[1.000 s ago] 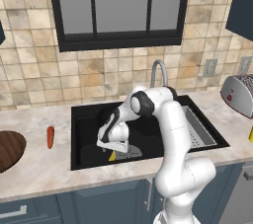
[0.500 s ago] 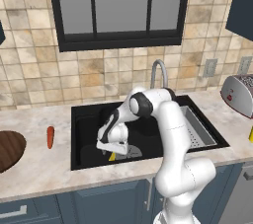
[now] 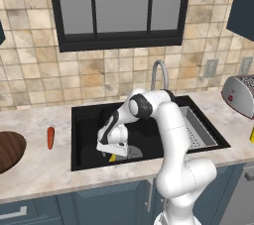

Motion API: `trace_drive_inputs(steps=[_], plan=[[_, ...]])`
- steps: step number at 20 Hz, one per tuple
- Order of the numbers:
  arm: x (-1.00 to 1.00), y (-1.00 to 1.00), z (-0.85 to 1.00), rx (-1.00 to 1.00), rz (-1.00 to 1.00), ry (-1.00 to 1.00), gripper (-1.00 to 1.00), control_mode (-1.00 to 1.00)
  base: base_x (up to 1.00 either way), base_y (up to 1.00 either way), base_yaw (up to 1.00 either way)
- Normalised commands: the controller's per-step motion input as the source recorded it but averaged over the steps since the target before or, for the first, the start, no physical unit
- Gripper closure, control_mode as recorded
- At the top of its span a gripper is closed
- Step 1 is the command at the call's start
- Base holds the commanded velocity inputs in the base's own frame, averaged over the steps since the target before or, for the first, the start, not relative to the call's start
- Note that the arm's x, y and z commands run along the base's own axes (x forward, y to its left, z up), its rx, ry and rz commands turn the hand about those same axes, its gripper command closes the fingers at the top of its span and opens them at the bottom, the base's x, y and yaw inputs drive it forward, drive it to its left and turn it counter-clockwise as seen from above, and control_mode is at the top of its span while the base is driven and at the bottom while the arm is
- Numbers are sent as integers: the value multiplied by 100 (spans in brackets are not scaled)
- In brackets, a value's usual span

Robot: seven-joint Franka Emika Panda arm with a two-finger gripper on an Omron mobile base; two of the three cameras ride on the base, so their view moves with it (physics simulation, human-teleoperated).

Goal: Remove the carrot and lemon wedge from the sink. Then move the bowl and cup from the counter to the sink for washing.

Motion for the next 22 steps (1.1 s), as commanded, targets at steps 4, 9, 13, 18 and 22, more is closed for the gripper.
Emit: trace_drive_inputs(steps=[4, 9, 13, 18, 22], plan=[[3, 0, -15, 0, 0, 4, -100, -100, 0, 0, 0], [6, 0, -16, 0, 0, 4, -100, -100, 0, 0, 0], [0, 3, -18, 0, 0, 6, 100, -100, 0, 0, 0], [-2, 3, -19, 0, 0, 10, 100, -100, 0, 0, 0], [0, 0, -15, 0, 0, 9, 100, -100, 0, 0, 0]])
